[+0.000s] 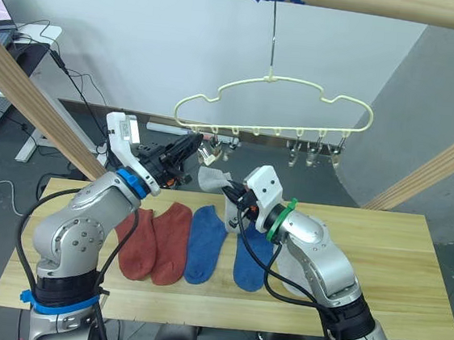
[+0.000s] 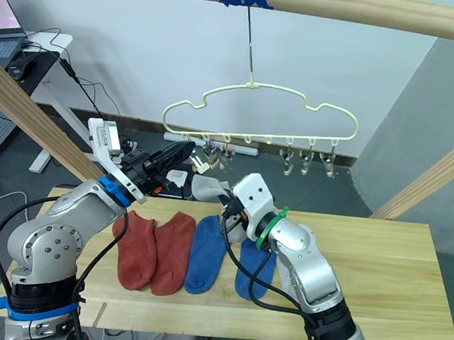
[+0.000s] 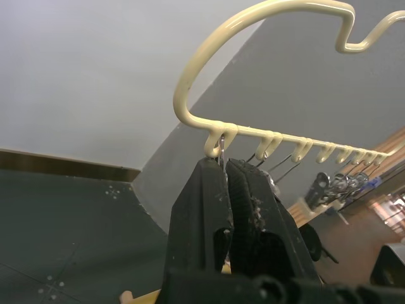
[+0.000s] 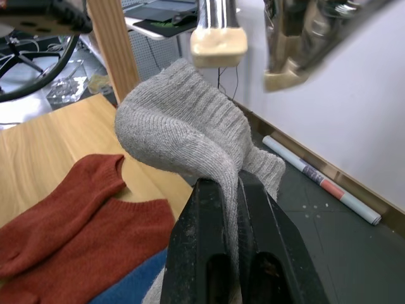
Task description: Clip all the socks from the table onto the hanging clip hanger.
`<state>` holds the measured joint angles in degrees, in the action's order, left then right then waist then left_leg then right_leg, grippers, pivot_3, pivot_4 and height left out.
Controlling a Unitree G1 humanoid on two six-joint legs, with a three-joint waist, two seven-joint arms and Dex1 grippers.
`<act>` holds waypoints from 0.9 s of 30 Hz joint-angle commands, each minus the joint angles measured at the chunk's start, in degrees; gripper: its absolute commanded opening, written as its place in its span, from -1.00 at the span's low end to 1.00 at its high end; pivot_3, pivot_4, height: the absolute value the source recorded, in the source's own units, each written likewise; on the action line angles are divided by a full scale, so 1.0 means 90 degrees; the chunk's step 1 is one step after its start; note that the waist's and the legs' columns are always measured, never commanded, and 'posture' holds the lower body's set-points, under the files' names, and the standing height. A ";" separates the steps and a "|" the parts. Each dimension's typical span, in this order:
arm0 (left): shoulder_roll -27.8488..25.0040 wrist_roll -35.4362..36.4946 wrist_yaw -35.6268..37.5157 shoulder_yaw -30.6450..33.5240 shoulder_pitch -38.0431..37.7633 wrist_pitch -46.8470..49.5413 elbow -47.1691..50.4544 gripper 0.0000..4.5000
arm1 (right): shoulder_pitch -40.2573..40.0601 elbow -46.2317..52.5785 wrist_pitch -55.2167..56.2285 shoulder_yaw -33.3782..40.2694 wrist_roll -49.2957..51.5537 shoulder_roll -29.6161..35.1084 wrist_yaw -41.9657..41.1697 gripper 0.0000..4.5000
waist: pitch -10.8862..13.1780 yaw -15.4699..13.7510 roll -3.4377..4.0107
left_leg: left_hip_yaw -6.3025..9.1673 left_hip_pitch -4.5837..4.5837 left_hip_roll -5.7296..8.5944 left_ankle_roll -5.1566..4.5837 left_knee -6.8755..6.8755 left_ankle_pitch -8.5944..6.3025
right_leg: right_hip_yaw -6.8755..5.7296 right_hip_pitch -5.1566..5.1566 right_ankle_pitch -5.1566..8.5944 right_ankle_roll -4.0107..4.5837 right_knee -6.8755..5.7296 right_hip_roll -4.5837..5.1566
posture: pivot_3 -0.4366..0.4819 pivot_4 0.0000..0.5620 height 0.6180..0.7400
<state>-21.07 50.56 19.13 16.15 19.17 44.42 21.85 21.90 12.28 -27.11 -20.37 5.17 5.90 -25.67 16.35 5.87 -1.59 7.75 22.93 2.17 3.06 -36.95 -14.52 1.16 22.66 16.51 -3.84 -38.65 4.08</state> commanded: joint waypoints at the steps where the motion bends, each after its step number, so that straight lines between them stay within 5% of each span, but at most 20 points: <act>1: -0.0058 0.0166 0.0043 0.0037 0.0007 -0.0116 0.0391 -1.00 | 0.0063 0.0087 0.0198 0.0139 0.0011 -0.0139 0.0154 -0.99 | 0.0000 0.0000 0.0000 | 0.0000 0.0000 0.0000 0.0000 0.0000 0.0000 | 0.0001 0.0000 0.0000 0.0000 0.0000 0.0000 | -0.48 0.03 1.00; 22: -0.0105 0.0010 0.0082 0.0026 -0.0054 -0.0226 0.0299 -1.00 | 0.0171 0.0062 0.0225 0.0036 0.0126 -0.0595 0.0155 -0.99 | 0.0000 0.0028 0.0001 | -0.0003 0.0000 0.0000 0.0000 0.0001 0.0000 | 0.0005 0.0008 0.0000 0.0000 -0.0011 -0.0001 | -0.47 0.02 1.00; 23: -0.0114 0.0001 0.0100 0.0040 -0.0047 -0.0253 0.0283 -0.73 | 0.0178 0.0057 0.0216 0.0025 0.0139 -0.0600 0.0136 -1.00 | 0.0000 0.0031 0.0001 | -0.0003 0.0000 0.0001 0.0000 0.0001 0.0000 | 0.0005 0.0010 0.0000 0.0000 -0.0012 -0.0001 | -0.47 0.02 1.00; 25: -0.0140 -0.0012 0.0128 0.0032 -0.0056 -0.0288 0.0273 -0.51 | 0.0187 0.0051 0.0218 0.0008 0.0156 -0.0599 0.0101 -1.00 | 0.0000 0.0038 0.0001 | -0.0003 0.0000 0.0000 0.0000 0.0001 0.0000 | 0.0006 0.0011 0.0000 0.0000 -0.0013 -0.0001 | -0.47 0.02 1.00; 27: -0.0178 -0.0016 0.0172 0.0019 -0.0123 -0.0318 0.0301 -0.27 | 0.0178 0.0059 0.0229 -0.0001 0.0203 -0.0603 0.0051 -0.74 | 0.0000 0.0043 0.0001 | -0.0003 0.0000 0.0000 0.0000 0.0002 0.0000 | 0.0007 0.0012 0.0000 0.0000 -0.0013 -0.0002 | -0.47 0.02 1.00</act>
<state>-21.98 50.36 19.72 16.09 18.44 42.97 22.03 23.17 11.39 -26.43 -19.84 5.82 1.24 -24.42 16.35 6.25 -1.58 7.72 22.93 2.18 3.06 -36.93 -14.52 1.22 22.77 16.51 -3.84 -38.77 4.07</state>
